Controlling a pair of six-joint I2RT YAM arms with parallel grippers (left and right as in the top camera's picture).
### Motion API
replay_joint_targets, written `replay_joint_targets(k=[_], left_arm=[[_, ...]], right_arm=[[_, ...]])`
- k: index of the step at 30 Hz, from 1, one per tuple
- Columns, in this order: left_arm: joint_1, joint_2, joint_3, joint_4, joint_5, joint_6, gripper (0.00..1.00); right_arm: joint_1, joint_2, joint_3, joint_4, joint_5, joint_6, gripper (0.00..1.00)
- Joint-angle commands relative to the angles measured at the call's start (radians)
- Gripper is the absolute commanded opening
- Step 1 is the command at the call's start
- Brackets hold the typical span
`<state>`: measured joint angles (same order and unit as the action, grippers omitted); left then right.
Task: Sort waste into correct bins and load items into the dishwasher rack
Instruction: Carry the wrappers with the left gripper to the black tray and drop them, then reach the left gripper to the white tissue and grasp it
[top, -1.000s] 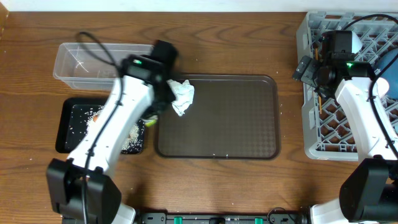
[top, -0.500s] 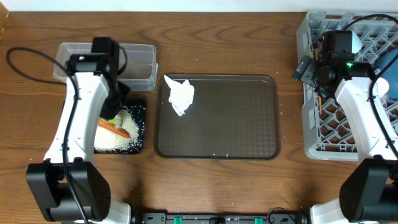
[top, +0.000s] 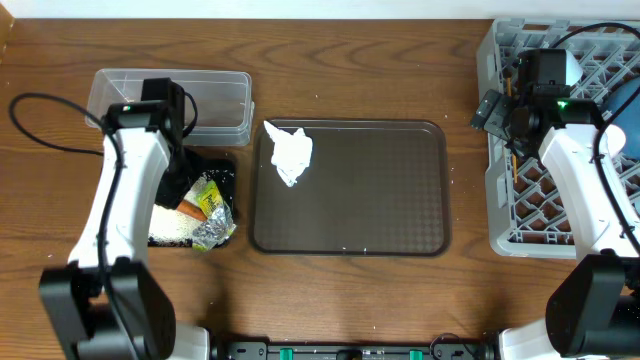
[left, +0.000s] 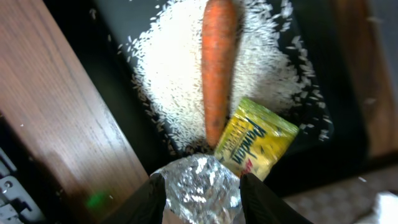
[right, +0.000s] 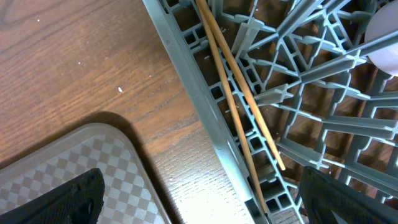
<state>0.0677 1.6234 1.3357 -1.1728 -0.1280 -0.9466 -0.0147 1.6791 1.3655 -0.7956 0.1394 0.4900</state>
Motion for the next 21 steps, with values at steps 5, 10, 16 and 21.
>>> replay_joint_targets(k=[5,10,16,21], left_arm=[[-0.138,-0.186,0.005,0.137,0.197,0.251,0.47],[-0.338,-0.168,0.005,0.250,0.248,0.328,0.70],[-0.483,-0.003,0.005,0.373,0.197,0.326,0.81],[-0.479,0.160,0.005,0.406,0.184,0.371,0.82]], right_arm=[[-0.002,0.001,-0.001,-0.002,0.014,0.013,0.99],[-0.002,0.000,-0.001,-0.002,0.014,0.013,0.99],[-0.002,0.001,-0.001,-0.002,0.014,0.013,0.99],[-0.002,0.000,-0.001,-0.002,0.014,0.013,0.99]])
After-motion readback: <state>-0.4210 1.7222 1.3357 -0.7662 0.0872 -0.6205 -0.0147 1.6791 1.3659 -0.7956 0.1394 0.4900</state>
